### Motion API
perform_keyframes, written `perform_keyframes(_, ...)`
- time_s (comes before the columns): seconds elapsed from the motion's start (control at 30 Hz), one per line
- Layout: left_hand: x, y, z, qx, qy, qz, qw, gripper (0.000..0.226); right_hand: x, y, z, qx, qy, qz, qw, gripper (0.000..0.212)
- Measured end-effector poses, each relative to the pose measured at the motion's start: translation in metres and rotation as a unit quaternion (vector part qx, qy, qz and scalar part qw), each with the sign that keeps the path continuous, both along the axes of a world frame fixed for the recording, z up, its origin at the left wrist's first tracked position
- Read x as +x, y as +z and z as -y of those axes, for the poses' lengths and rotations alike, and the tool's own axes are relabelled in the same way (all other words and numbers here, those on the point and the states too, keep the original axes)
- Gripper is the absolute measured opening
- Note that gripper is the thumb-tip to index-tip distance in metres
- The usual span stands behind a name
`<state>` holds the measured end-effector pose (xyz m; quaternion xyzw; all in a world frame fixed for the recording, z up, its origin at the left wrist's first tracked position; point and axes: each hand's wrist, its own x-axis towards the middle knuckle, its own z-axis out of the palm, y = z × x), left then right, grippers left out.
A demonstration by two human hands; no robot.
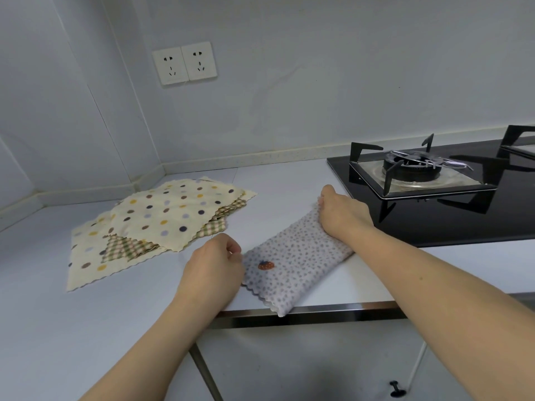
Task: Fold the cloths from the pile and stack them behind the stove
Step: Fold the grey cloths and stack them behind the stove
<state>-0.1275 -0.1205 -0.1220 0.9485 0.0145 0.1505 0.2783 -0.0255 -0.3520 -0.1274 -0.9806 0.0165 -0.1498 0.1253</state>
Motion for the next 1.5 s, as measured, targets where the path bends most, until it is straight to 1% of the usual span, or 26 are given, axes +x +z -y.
perform_keyframes(0.07, 0.000, -0.003, -0.003, 0.047, 0.013, 0.005, 0.999, 0.012, 0.001, 0.000, 0.000, -0.009, 0.005, -0.008, 1.000, 0.018)
perform_keyframes(0.17, -0.001, -0.008, -0.001, 0.118, 0.007, 0.012, 0.993, 0.011, 0.002, 0.002, 0.001, -0.014, 0.002, -0.019, 1.000, 0.023)
perform_keyframes(0.27, -0.003, -0.011, 0.003, 0.150, -0.006, 0.031, 0.988, 0.011, 0.004, 0.002, 0.002, -0.021, 0.003, -0.029, 0.999, 0.022)
perform_keyframes(0.33, -0.003, -0.012, 0.003, 0.137, -0.017, 0.056, 0.989, 0.016, 0.007, 0.003, 0.003, -0.021, 0.009, -0.056, 0.998, 0.021)
perform_keyframes(0.4, -0.002, -0.015, 0.004, 0.097, -0.045, 0.117, 0.987, 0.023, 0.009, 0.013, 0.001, -0.006, 0.011, -0.083, 0.996, 0.035)
perform_keyframes(0.43, -0.002, -0.015, 0.005, 0.077, -0.067, 0.148, 0.984, 0.025, 0.008, 0.022, -0.001, -0.016, 0.006, -0.069, 0.997, 0.041)
perform_keyframes(0.5, -0.004, -0.015, 0.009, 0.057, -0.130, 0.172, 0.975, 0.022, -0.004, 0.034, -0.010, -0.076, 0.001, 0.007, 0.997, 0.045)
perform_keyframes(0.53, -0.006, -0.014, 0.011, 0.058, -0.165, 0.172, 0.969, 0.020, -0.015, 0.036, -0.016, -0.085, 0.015, 0.027, 0.996, 0.046)
perform_keyframes(0.57, -0.006, -0.015, 0.012, 0.064, -0.198, 0.166, 0.964, 0.019, -0.027, 0.033, -0.022, -0.083, 0.040, 0.008, 0.996, 0.048)
perform_keyframes(0.67, -0.005, -0.015, 0.009, 0.102, -0.241, 0.111, 0.959, 0.025, -0.061, 0.003, -0.034, -0.073, 0.087, -0.143, 0.983, 0.068)
perform_keyframes(0.7, -0.004, -0.014, 0.007, 0.112, -0.243, 0.090, 0.959, 0.025, -0.063, -0.005, -0.033, -0.074, 0.091, -0.160, 0.980, 0.071)
perform_keyframes(0.87, 0.001, -0.005, -0.007, 0.151, -0.239, 0.073, 0.956, 0.011, -0.037, -0.002, -0.027, -0.086, 0.123, -0.183, 0.972, 0.072)
perform_keyframes(1.0, 0.004, -0.005, -0.016, 0.141, -0.261, 0.069, 0.953, 0.020, -0.019, 0.000, -0.020, -0.078, 0.186, -0.183, 0.962, 0.060)
perform_keyframes(1.03, 0.004, -0.006, -0.018, 0.136, -0.262, 0.074, 0.952, 0.022, -0.017, 0.003, -0.020, -0.081, 0.184, -0.170, 0.965, 0.058)
perform_keyframes(1.1, 0.005, -0.006, -0.024, 0.124, -0.257, 0.082, 0.955, 0.025, -0.018, 0.007, -0.020, -0.084, 0.143, -0.132, 0.977, 0.059)
perform_keyframes(1.17, 0.006, -0.007, -0.028, 0.107, -0.249, 0.087, 0.959, 0.025, -0.027, 0.003, -0.020, -0.062, 0.107, -0.153, 0.980, 0.066)
perform_keyframes(1.27, 0.007, -0.008, -0.029, 0.099, -0.238, 0.107, 0.960, 0.019, -0.034, -0.006, -0.021, -0.070, 0.111, -0.189, 0.973, 0.074)
perform_keyframes(1.3, 0.008, -0.009, -0.029, 0.107, -0.241, 0.105, 0.959, 0.020, -0.031, -0.006, -0.021, -0.073, 0.115, -0.188, 0.973, 0.075)
perform_keyframes(1.43, 0.011, -0.014, -0.028, 0.155, -0.229, 0.041, 0.960, 0.055, -0.004, -0.001, -0.019, -0.094, 0.146, -0.204, 0.963, 0.074)
perform_keyframes(1.5, 0.011, -0.014, -0.028, 0.162, -0.222, 0.026, 0.961, 0.064, 0.002, 0.001, -0.019, -0.103, 0.151, -0.202, 0.962, 0.073)
